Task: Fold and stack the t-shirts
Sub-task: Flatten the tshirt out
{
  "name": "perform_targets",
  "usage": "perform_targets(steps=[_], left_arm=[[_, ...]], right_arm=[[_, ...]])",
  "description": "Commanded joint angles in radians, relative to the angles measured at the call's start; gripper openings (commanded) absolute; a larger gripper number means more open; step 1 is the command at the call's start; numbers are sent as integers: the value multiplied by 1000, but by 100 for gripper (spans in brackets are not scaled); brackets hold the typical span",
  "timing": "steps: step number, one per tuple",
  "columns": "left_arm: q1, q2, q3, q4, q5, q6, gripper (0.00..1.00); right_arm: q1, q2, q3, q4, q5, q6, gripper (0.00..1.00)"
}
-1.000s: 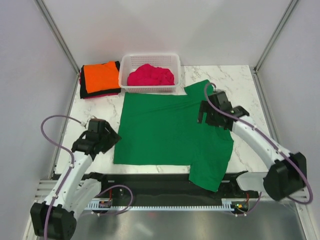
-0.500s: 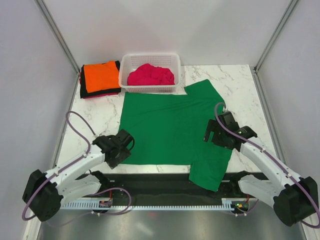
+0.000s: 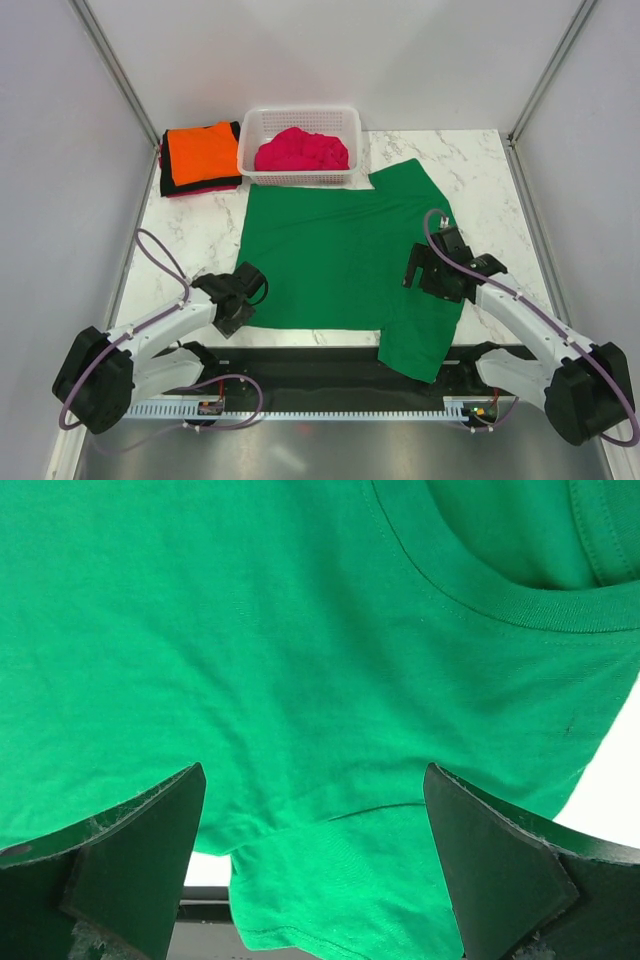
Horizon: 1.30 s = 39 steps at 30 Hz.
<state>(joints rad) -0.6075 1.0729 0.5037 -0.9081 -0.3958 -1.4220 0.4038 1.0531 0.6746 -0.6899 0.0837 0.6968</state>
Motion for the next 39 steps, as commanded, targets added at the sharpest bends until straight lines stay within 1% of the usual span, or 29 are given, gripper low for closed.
perform_targets(steps=[1,2,4,5,9,10,11,16,18,20,21,22,23,24,25,27,28,29,30,31,33,34,36,37,39], left_arm=[[9,12,-5,37,-77,-52,49],[9,13,-4,40,-81,-52,43],[9,9,-7,51,-90,-46,35],[9,2,-11,55,-94,-43,28],[11,-68,-40,98,-110,-14,16],[11,-83,-54,113,-113,-9,14],[11,-96,-62,118,-115,-8,12],[12,-162,-91,138,-123,18,10],[12,-172,-99,147,-127,21,10],[15,-189,-105,152,-130,23,9],[20,-192,-108,158,-130,26,9],[23,-200,-116,164,-130,31,9],[35,-206,-120,176,-127,50,9],[41,-209,-125,202,-112,61,9],[48,-209,-129,210,-106,70,9],[54,-209,-131,218,-101,83,8],[54,-209,-132,219,-101,81,8],[55,-209,-134,224,-98,83,8],[55,-209,-136,229,-98,83,7],[55,-212,-139,236,-98,83,7],[58,-211,-139,239,-94,87,7],[58,-212,-139,239,-91,89,6],[60,-215,-140,239,-89,92,6],[60,-225,-143,239,-89,94,6],[61,-238,-146,239,-87,95,5]], right_arm=[[4,21,-18,50,5,18,98],[3,40,-21,55,8,20,98],[-3,85,-17,73,24,20,98],[-8,103,-12,84,27,20,98],[-57,246,19,185,8,-11,98],[-80,324,31,197,8,-29,98],[-91,365,66,213,13,-37,98],[-132,624,196,233,18,-63,98],[-140,686,285,231,8,-75,98],[-141,774,411,221,10,-95,98],[-143,801,458,201,8,-127,98],[-141,839,541,193,-13,-152,98],[-143,846,572,176,-21,-172,98],[-138,841,591,170,-19,-199,98],[-135,802,592,167,7,-204,98],[-102,736,567,120,132,-194,98],[-85,663,516,93,259,-153,98],[-73,624,479,54,293,-120,98],[-48,548,438,38,315,-94,98],[-39,506,340,26,335,-39,98],[-23,423,236,9,340,9,98],[-22,338,135,6,332,56,98],[-22,222,48,9,301,88,98],[-19,193,-10,6,292,99,98],[-17,118,-47,-17,263,121,98]])
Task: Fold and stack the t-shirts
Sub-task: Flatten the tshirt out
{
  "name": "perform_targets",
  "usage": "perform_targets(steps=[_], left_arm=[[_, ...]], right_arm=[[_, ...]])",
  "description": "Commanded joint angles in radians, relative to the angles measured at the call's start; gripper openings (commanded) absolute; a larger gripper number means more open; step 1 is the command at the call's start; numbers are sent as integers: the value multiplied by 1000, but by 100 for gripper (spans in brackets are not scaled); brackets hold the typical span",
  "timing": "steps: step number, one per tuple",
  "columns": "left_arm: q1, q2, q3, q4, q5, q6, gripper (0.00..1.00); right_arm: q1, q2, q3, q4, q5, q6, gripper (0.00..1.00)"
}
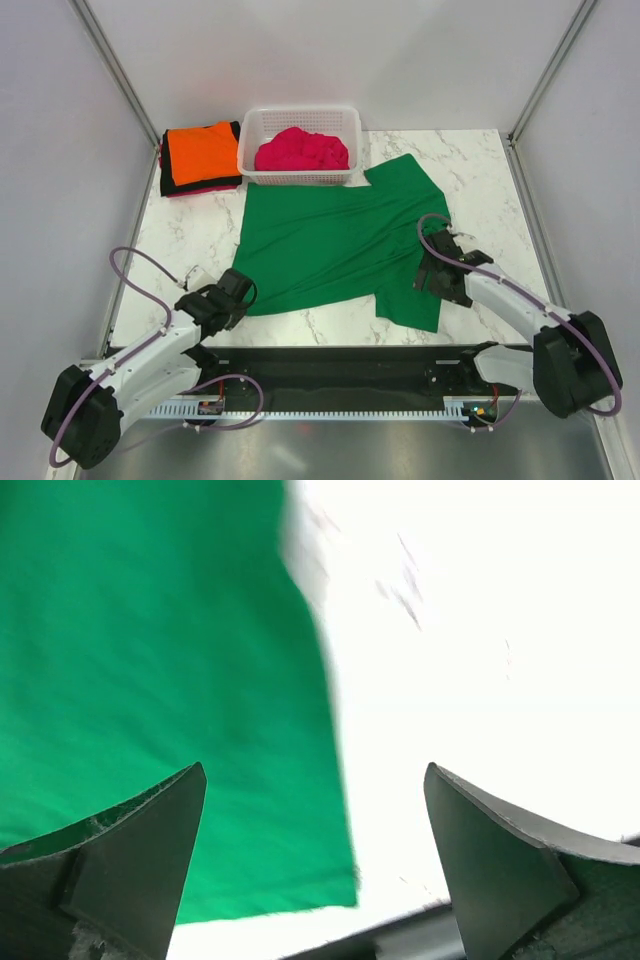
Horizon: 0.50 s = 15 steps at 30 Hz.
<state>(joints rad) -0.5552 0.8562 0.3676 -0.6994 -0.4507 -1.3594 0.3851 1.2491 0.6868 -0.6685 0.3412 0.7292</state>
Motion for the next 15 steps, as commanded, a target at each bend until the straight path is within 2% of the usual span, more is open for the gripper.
perform_targets(steps=[1,5,8,12,15], left_arm=[[9,-34,-15,31,-31,32,5],[9,-52,-21,29,-31,31,3],[11,-45,-18,29,-29,31,2],[11,-43,-18,29,-29,31,2],[11,-37,-16,31,-32,32,2]], right_arm=[[9,-98,-81,-46,-7,99,98],[76,-122,-92,-53,-106,154,88],[126,-106,-133,-36,-125,190,84],[149,-103,-210,18,-168,219,66],[188,-120,-225,13,-136,233,55]])
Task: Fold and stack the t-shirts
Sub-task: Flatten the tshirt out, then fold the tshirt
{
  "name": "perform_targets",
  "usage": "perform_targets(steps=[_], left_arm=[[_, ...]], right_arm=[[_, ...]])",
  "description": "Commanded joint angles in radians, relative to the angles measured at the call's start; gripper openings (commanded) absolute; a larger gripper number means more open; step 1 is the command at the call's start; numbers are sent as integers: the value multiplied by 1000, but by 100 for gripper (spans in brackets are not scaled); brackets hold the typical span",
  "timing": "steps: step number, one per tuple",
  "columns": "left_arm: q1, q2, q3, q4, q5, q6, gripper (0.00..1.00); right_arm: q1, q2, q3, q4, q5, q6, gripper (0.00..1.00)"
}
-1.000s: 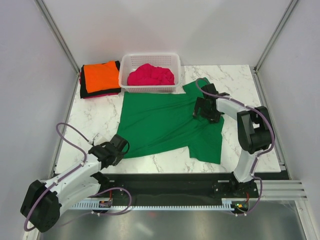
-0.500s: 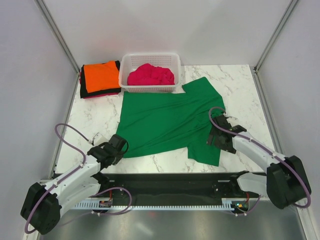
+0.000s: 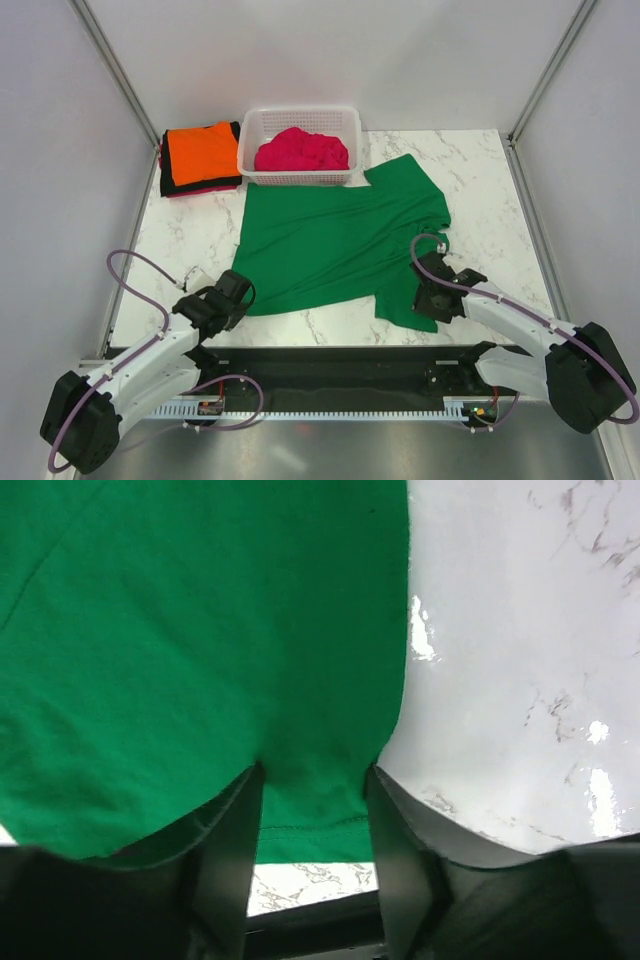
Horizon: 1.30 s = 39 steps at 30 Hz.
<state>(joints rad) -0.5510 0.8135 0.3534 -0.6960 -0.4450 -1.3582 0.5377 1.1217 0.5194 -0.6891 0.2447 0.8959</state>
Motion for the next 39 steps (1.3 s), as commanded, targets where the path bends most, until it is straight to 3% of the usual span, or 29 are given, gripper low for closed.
perform_targets(steps=[1,4,5,6,10,23,30,39], left_arm=[[6,9,-1,27,-37,31,2],[6,13,1,27,-38,30,2],[6,15,1,27,-37,30,2],[6,15,1,27,-37,30,2],[6,-10,24,18,-18,74,2],[6,-255,205,-206,187,128,2],[6,-280,324,-315,189,178,2],[6,-114,406,-293,137,278,2]], right_arm=[[45,3,-59,34,-36,74,51],[67,-8,-61,26,-32,100,23],[74,-8,-61,26,-27,103,8],[82,-11,-62,26,-27,104,1],[97,-55,-32,-35,-35,113,0],[125,-446,218,-440,-90,123,0],[123,-516,326,-569,-53,156,0],[123,-416,432,-546,80,130,0]])
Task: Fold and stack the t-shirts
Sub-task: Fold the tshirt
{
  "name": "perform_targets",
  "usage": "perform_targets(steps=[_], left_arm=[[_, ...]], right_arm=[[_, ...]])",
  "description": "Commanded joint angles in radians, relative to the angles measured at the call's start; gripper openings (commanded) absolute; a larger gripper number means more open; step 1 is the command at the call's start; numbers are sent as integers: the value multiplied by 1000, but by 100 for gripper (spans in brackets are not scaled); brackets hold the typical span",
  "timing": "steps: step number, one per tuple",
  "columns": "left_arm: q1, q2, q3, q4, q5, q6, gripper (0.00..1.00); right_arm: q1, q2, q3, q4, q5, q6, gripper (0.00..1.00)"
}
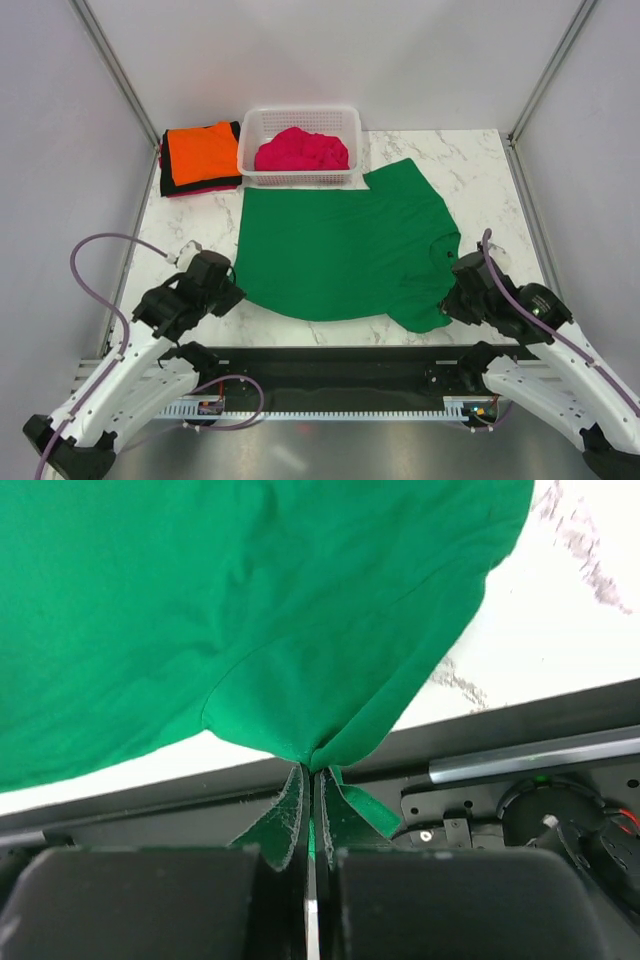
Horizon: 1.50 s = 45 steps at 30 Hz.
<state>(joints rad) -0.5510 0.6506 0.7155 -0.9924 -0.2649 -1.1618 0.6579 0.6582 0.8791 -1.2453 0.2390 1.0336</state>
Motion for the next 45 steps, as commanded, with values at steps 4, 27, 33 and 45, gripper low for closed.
perform_targets(steps=[4,27,33,45], left_arm=[[14,133,76,41,-85,125,2],[312,762,283,351,128,433,2],[376,958,390,368,219,493,7],[464,758,299,345,291,524,89]], right_arm=[[5,170,116,63,131,-36,0],[-313,762,337,395,112,-346,0],[-372,937,420,428,99,-383,21],[-549,853,343,441,4,-455,83]])
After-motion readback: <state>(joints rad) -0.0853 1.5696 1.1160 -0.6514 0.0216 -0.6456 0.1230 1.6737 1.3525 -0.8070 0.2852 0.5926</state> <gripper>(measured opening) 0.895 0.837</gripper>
